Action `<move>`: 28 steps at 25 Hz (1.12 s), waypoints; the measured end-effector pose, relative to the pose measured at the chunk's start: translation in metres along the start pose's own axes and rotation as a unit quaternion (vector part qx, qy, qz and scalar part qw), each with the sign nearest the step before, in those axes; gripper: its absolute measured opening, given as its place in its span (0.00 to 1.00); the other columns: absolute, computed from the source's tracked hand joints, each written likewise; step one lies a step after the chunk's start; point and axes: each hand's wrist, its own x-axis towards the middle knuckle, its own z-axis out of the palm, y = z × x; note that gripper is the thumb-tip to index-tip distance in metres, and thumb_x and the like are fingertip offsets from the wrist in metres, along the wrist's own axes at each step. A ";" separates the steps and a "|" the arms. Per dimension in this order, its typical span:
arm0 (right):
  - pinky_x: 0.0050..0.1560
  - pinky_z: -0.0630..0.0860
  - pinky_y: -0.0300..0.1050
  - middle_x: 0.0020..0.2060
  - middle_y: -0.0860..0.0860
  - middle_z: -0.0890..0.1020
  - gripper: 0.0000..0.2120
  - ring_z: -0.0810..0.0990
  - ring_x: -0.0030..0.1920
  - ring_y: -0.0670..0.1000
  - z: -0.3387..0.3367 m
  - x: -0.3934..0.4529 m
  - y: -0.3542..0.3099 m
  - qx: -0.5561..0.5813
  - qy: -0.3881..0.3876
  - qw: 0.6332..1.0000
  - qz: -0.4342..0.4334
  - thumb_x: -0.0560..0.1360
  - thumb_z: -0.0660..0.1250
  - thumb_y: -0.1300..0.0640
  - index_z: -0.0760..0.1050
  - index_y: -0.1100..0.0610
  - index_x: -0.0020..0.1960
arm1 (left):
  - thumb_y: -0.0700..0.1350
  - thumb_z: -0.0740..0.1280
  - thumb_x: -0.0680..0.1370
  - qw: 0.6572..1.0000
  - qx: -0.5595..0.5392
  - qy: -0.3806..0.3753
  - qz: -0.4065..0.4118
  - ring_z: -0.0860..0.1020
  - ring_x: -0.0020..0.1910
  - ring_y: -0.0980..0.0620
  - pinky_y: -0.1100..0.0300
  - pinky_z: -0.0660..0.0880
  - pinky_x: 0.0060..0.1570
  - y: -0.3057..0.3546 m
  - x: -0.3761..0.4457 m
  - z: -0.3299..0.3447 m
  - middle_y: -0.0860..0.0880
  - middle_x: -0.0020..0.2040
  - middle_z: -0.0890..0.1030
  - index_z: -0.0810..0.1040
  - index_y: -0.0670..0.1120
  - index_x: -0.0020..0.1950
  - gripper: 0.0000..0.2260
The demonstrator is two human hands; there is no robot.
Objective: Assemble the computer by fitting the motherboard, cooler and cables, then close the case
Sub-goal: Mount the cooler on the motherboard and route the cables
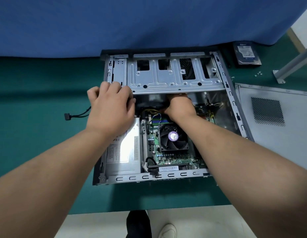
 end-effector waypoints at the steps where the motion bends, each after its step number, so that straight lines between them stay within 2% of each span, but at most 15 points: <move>1: 0.47 0.76 0.44 0.52 0.58 0.83 0.16 0.81 0.49 0.59 -0.002 -0.001 0.002 -0.005 -0.011 1.000 -0.004 0.74 0.75 0.50 0.81 0.58 0.58 | 0.52 0.62 0.82 1.000 -0.004 -0.009 0.009 0.68 0.54 0.46 0.47 0.58 0.61 0.001 0.000 -0.001 0.52 0.46 0.73 0.80 0.50 0.49 0.10; 4: 0.55 0.78 0.44 0.56 0.57 0.84 0.15 0.81 0.55 0.58 -0.015 -0.007 0.012 0.021 -0.047 0.998 -0.048 0.78 0.71 0.53 0.81 0.57 0.62 | 0.56 0.60 0.84 0.999 -0.007 -0.033 0.025 0.69 0.53 0.48 0.48 0.59 0.61 -0.001 0.001 -0.002 0.54 0.43 0.74 0.84 0.51 0.45 0.17; 7: 0.56 0.71 0.44 0.64 0.59 0.78 0.20 0.76 0.62 0.58 -0.028 -0.032 0.025 0.032 -0.091 0.991 -0.091 0.83 0.63 0.52 0.72 0.58 0.72 | 0.61 0.53 0.84 0.998 0.013 -0.055 0.036 0.69 0.52 0.50 0.48 0.57 0.61 -0.002 0.002 -0.003 0.57 0.39 0.77 0.83 0.53 0.39 0.25; 9: 0.64 0.70 0.46 0.70 0.55 0.73 0.24 0.74 0.65 0.55 -0.039 -0.054 0.039 0.038 -0.092 0.987 -0.125 0.84 0.61 0.50 0.65 0.55 0.78 | 0.63 0.50 0.83 0.997 0.024 -0.066 0.039 0.69 0.51 0.52 0.48 0.56 0.61 -0.002 0.001 -0.003 0.58 0.35 0.77 0.81 0.53 0.35 0.27; 10: 0.66 0.71 0.48 0.69 0.52 0.73 0.23 0.76 0.62 0.51 -0.047 -0.064 0.051 0.022 -0.059 0.987 -0.151 0.84 0.61 0.49 0.67 0.52 0.77 | 0.63 0.49 0.83 0.997 0.026 -0.068 0.040 0.70 0.50 0.52 0.48 0.56 0.61 -0.001 0.001 -0.003 0.58 0.33 0.76 0.78 0.53 0.34 0.27; 12: 0.64 0.74 0.52 0.60 0.47 0.79 0.16 0.77 0.55 0.48 -0.068 -0.078 0.079 -0.081 0.063 0.976 -0.193 0.82 0.61 0.48 0.78 0.48 0.67 | 0.65 0.50 0.82 0.997 0.028 -0.065 0.041 0.70 0.49 0.52 0.47 0.57 0.60 0.000 0.002 -0.003 0.58 0.32 0.74 0.74 0.53 0.33 0.26; 13: 0.64 0.72 0.53 0.57 0.47 0.79 0.14 0.75 0.57 0.49 -0.076 -0.083 0.091 -0.130 0.119 0.965 -0.192 0.81 0.61 0.49 0.81 0.49 0.61 | 0.66 0.50 0.81 0.997 0.031 -0.065 0.041 0.69 0.49 0.52 0.47 0.58 0.60 0.001 0.002 -0.003 0.58 0.33 0.74 0.73 0.53 0.34 0.26; 15: 0.68 0.62 0.53 0.61 0.48 0.77 0.12 0.70 0.65 0.52 -0.085 -0.089 0.105 -0.139 0.169 0.965 -0.143 0.78 0.65 0.55 0.80 0.51 0.60 | 0.67 0.52 0.81 0.997 0.025 -0.063 0.042 0.70 0.51 0.51 0.46 0.58 0.61 0.000 0.002 -0.003 0.58 0.37 0.76 0.76 0.54 0.38 0.24; 17: 0.74 0.56 0.54 0.71 0.51 0.69 0.21 0.64 0.73 0.54 -0.085 -0.090 0.105 -0.075 0.177 0.978 -0.077 0.75 0.67 0.62 0.74 0.52 0.67 | 0.62 0.58 0.83 0.998 0.004 -0.041 0.044 0.71 0.55 0.49 0.47 0.59 0.62 0.000 0.002 -0.003 0.55 0.44 0.78 0.80 0.54 0.45 0.18; 19: 0.77 0.60 0.57 0.78 0.54 0.59 0.30 0.61 0.76 0.57 -0.084 -0.088 0.102 -0.003 0.154 0.988 -0.015 0.77 0.64 0.63 0.62 0.56 0.78 | 0.55 0.64 0.83 0.999 -0.011 -0.022 0.047 0.69 0.57 0.47 0.47 0.60 0.61 0.000 0.001 -0.004 0.53 0.49 0.76 0.82 0.53 0.50 0.10; 21: 0.67 0.73 0.59 0.79 0.55 0.59 0.36 0.71 0.69 0.59 -0.087 -0.085 0.101 0.066 0.093 0.993 0.036 0.80 0.60 0.62 0.47 0.55 0.83 | 0.51 0.68 0.81 0.999 -0.025 -0.018 0.036 0.68 0.58 0.46 0.47 0.62 0.61 0.000 0.000 -0.005 0.52 0.52 0.73 0.79 0.52 0.52 0.04; 22: 0.56 0.78 0.58 0.76 0.56 0.63 0.37 0.78 0.59 0.59 -0.089 -0.083 0.101 0.081 0.066 0.993 0.054 0.80 0.58 0.60 0.42 0.52 0.83 | 0.51 0.69 0.80 0.999 -0.032 -0.020 0.023 0.67 0.59 0.45 0.46 0.62 0.62 0.000 0.001 -0.006 0.51 0.54 0.71 0.77 0.52 0.54 0.05; 24: 0.43 0.78 0.56 0.71 0.57 0.69 0.38 0.79 0.43 0.57 -0.092 -0.085 0.099 0.092 0.038 0.993 0.070 0.81 0.57 0.59 0.38 0.48 0.83 | 0.54 0.69 0.79 0.999 -0.041 -0.034 0.013 0.67 0.64 0.44 0.44 0.62 0.66 -0.001 0.001 -0.007 0.49 0.59 0.71 0.75 0.53 0.58 0.10; 26: 0.42 0.79 0.57 0.69 0.57 0.70 0.38 0.79 0.39 0.55 -0.095 -0.086 0.097 0.099 0.030 0.992 0.072 0.82 0.56 0.58 0.36 0.46 0.82 | 0.56 0.70 0.79 0.998 -0.042 -0.046 0.024 0.67 0.67 0.44 0.44 0.61 0.68 0.001 0.002 -0.009 0.50 0.62 0.70 0.77 0.54 0.58 0.11; 28: 0.41 0.79 0.58 0.70 0.56 0.70 0.40 0.79 0.39 0.55 -0.101 -0.085 0.096 0.098 0.022 0.991 0.084 0.81 0.57 0.59 0.34 0.45 0.82 | 0.55 0.70 0.79 0.997 -0.046 -0.054 0.030 0.67 0.68 0.45 0.44 0.60 0.69 0.001 0.003 -0.011 0.52 0.62 0.70 0.80 0.55 0.54 0.07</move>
